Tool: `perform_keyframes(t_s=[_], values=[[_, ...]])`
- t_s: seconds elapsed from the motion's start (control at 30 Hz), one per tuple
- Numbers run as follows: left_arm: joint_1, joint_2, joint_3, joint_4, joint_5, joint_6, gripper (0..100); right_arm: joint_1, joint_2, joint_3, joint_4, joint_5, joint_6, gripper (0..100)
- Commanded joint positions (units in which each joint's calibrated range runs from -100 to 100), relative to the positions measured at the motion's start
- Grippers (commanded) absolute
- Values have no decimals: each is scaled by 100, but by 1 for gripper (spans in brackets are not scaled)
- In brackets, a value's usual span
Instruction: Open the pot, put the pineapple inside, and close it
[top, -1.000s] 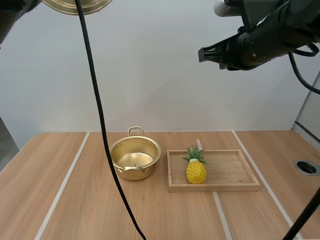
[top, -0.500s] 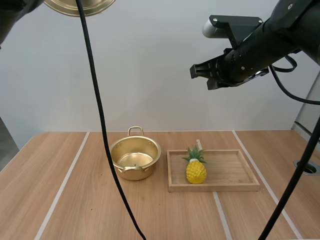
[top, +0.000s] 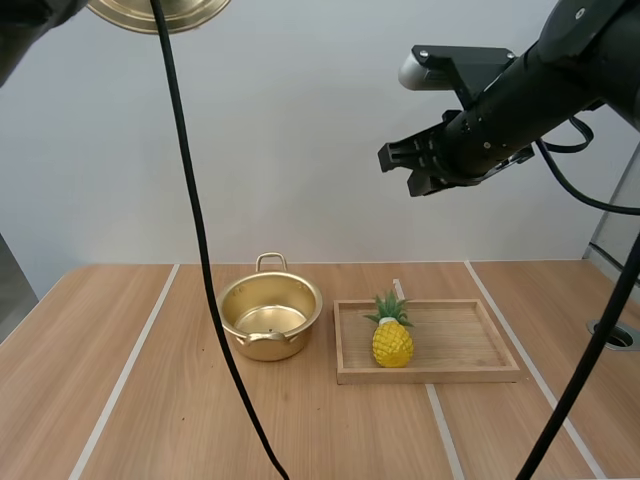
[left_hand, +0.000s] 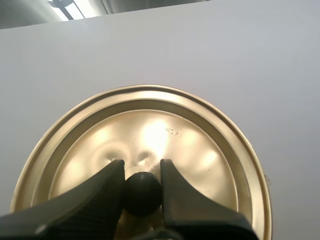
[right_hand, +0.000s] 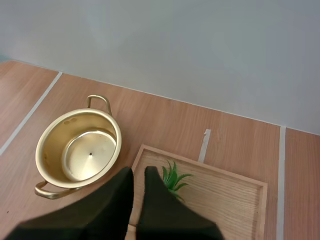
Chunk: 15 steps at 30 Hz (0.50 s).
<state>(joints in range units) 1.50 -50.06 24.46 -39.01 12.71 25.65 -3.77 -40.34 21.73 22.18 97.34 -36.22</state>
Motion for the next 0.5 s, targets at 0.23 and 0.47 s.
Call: perform_keyframes(t_s=[0.23,0.47], values=[[-19,-44,-66,34,-47,-53,0,-16,100,2,-281,266,-87,100],[-19,-44,-66,34,-47,-53,0,-16,514,2,-134,266,-87,100]])
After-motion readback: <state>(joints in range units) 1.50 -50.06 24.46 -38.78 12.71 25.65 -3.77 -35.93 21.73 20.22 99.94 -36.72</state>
